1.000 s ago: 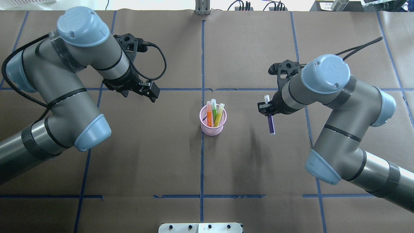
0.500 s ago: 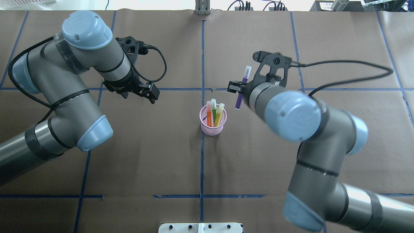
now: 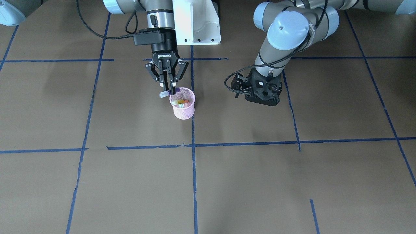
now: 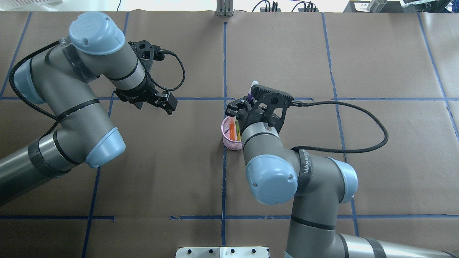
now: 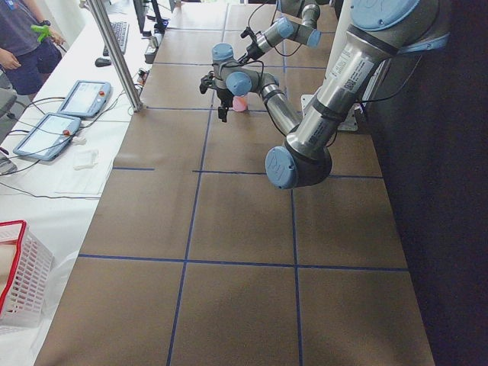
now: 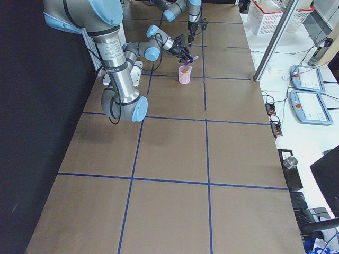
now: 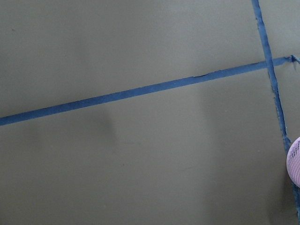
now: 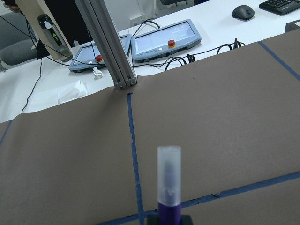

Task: Collect pens into pen holder
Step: 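Carry the purple marker with the right gripper and drop it into the pink cup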

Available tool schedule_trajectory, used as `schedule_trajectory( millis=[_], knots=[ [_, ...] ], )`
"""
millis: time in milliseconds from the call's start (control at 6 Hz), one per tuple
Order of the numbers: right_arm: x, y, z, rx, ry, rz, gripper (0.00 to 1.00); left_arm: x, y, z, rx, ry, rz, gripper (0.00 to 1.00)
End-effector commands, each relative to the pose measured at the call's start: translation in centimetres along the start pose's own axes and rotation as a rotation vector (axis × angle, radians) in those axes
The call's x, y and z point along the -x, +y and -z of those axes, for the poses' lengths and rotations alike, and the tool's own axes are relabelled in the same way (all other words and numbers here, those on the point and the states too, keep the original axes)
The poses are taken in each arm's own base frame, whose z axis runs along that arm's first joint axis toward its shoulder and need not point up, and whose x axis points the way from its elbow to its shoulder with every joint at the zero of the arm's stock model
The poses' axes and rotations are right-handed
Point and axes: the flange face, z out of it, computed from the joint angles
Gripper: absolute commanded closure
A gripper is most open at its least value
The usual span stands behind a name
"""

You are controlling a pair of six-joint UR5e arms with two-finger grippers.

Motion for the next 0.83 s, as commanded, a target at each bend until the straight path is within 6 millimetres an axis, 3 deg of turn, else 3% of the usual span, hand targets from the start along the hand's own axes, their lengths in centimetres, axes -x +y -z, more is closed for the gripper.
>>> schedule_trajectory(
  millis=[0,333,500,667],
  knots=[
    [0.1,2.0,-0.8,-0.054,0.018,0.022,1.00,0.0,0.0,0.0,-0.001,0.001,0.001,0.00],
    [0.7,3.5,-2.1,-0.079,0.032,0.040,1.00,-0.1,0.0,0.1,-0.001,0.004,0.001,0.00],
    [1.0,3.7,-1.8,-0.083,0.025,0.040,0.89,0.0,0.0,0.0,0.000,0.003,0.001,0.00],
    [1.6,3.6,-1.5,-0.079,0.023,0.048,0.01,-0.1,0.0,0.1,-0.001,0.004,0.001,0.00]
  ],
)
